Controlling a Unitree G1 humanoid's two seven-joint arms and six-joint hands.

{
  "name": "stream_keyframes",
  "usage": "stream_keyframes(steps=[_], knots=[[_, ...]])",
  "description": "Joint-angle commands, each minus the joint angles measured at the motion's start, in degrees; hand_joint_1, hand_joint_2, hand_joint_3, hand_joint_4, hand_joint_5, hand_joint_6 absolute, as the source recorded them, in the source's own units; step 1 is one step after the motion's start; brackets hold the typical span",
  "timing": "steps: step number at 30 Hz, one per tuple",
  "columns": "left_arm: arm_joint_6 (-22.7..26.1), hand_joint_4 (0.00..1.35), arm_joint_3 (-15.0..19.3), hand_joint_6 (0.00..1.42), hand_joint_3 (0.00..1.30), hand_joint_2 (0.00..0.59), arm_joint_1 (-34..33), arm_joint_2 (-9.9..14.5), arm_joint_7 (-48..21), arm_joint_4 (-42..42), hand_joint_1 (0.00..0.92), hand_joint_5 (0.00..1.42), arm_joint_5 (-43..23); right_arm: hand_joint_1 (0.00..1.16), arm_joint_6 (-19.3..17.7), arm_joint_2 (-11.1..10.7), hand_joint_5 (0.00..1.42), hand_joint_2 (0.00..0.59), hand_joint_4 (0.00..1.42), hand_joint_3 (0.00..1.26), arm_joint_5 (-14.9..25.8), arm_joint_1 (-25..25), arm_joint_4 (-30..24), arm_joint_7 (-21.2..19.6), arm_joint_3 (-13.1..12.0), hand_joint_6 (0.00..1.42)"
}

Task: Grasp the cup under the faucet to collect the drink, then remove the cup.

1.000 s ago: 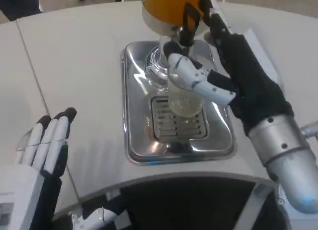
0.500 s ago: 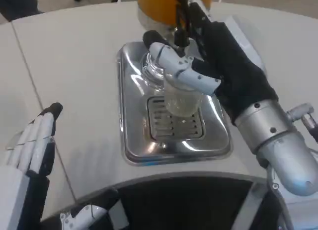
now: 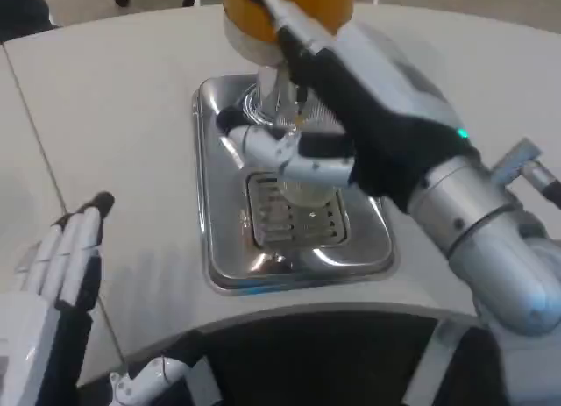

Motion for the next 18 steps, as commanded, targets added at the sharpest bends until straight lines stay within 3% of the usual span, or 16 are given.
stream_keyframes(steps=[1,4,8,11,18], knots=[[2.28,0.0,-1.21,0.02,0.0,0.124,0.01,-0.18,-3.48,0.64,0.0,0.0,-0.2,0.41,-0.43,-1.16,0.0,0.407,0.0,0.0,-2.65,1.37,-1.07,4.15,2.86,0.02],[3.3,0.0,-1.46,0.01,0.0,0.124,-0.17,-0.26,-4.23,0.6,0.0,0.0,0.06,0.4,-0.38,-2.42,0.0,0.406,0.0,0.0,-6.92,0.6,-1.34,6.48,3.65,0.02],[4.48,0.0,-1.44,0.0,0.0,0.124,-0.69,-0.5,-4.51,0.86,0.0,0.0,-0.3,0.39,-0.21,-2.12,0.0,0.413,0.0,0.0,-12.21,1.01,-2.21,8.53,3.75,0.03],[5.13,0.0,-1.38,0.0,0.0,0.123,-1.17,-0.64,-4.69,1.2,0.0,0.0,-0.99,0.38,0.49,-1.31,0.0,0.412,0.0,0.0,-13.41,0.57,-2.23,11.93,3.0,0.03],[6.05,0.0,-1.58,0.0,0.0,0.125,-3.79,-0.4,-4.9,3.25,0.0,0.0,-2.71,0.38,-0.64,0.28,0.0,0.414,0.0,0.0,-16.81,0.3,-2.32,15.31,2.16,0.03]])
